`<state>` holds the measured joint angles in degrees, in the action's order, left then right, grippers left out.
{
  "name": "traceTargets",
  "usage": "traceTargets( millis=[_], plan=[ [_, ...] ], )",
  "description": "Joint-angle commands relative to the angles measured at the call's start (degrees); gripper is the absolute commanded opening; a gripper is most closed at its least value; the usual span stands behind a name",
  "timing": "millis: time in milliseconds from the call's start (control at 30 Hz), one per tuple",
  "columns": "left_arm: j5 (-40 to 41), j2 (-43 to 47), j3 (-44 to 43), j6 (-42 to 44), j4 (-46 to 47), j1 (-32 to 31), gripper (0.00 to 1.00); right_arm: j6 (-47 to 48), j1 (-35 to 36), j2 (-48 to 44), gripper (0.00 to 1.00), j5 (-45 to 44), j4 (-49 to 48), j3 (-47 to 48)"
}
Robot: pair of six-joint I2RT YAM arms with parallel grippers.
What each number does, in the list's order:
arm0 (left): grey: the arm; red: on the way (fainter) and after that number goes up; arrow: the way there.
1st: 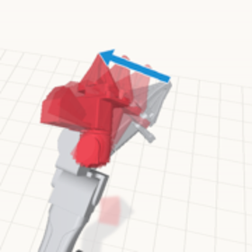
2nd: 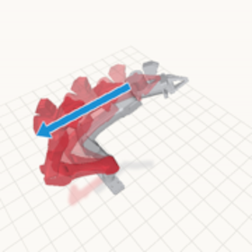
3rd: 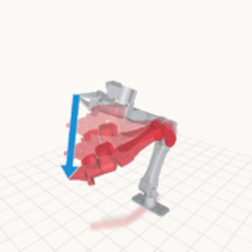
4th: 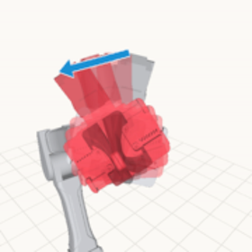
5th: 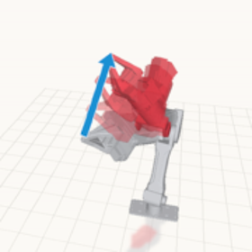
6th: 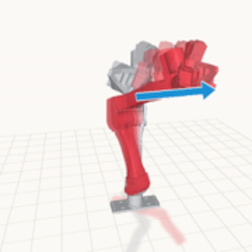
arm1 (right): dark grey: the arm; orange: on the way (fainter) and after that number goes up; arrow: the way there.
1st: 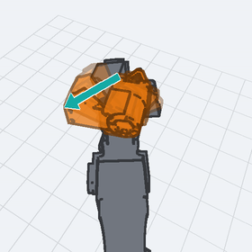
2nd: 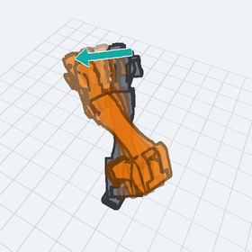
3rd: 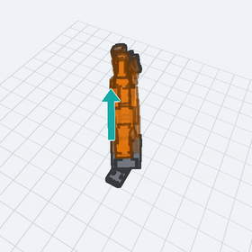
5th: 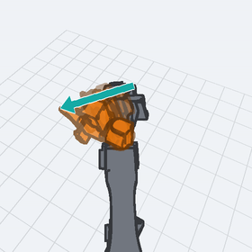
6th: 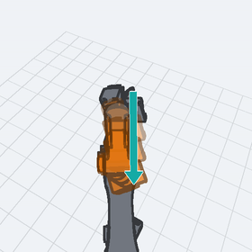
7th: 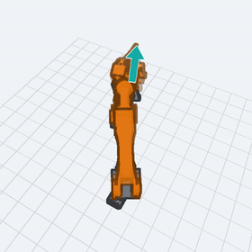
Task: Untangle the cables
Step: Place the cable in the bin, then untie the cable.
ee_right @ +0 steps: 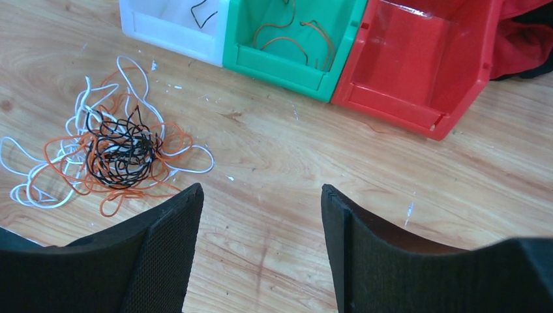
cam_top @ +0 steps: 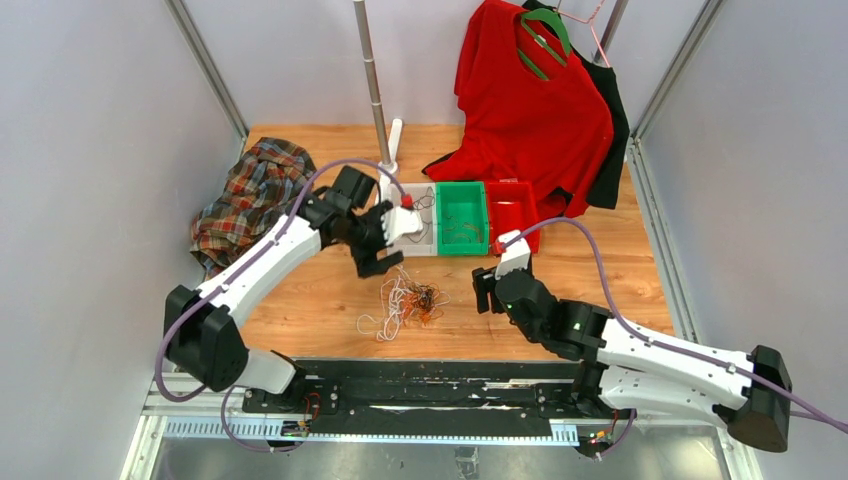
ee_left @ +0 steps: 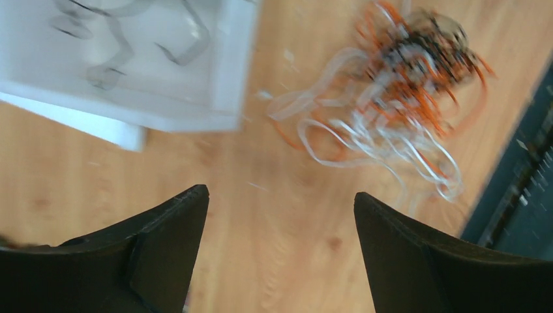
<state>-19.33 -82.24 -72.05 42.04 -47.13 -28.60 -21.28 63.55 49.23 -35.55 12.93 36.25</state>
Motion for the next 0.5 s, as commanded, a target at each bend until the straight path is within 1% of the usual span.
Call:
traceTargets(
  millis=[0,167,233,300,467],
  plan=[
    [-4.93,4.08,9.26,5.56,-5.7,0.28,0.86,1.99,-1.58,2.79,0.66,1.02,-7.5,-1.43],
    [-8.49,6.6,17.25,12.16,-6.06,0.19,0.85,2.16,-1.59,4.07,0.67,1.9,-11.44,-2.38],
    [-7.56,6.14,18.95,9.57,-1.85,0.21,0.84,1.72,-1.67,4.39,0.67,2.38,-13.2,-3.11],
    [-6.97,4.51,18.62,6.03,2.15,0.2,0.83,1.03,-1.65,5.21,0.67,2.76,-14.76,-3.72],
    [-12.05,-0.16,15.67,-3.13,8.97,0.3,0.82,-0.33,-1.67,6.79,0.66,3.09,-17.68,-4.52]
  ],
)
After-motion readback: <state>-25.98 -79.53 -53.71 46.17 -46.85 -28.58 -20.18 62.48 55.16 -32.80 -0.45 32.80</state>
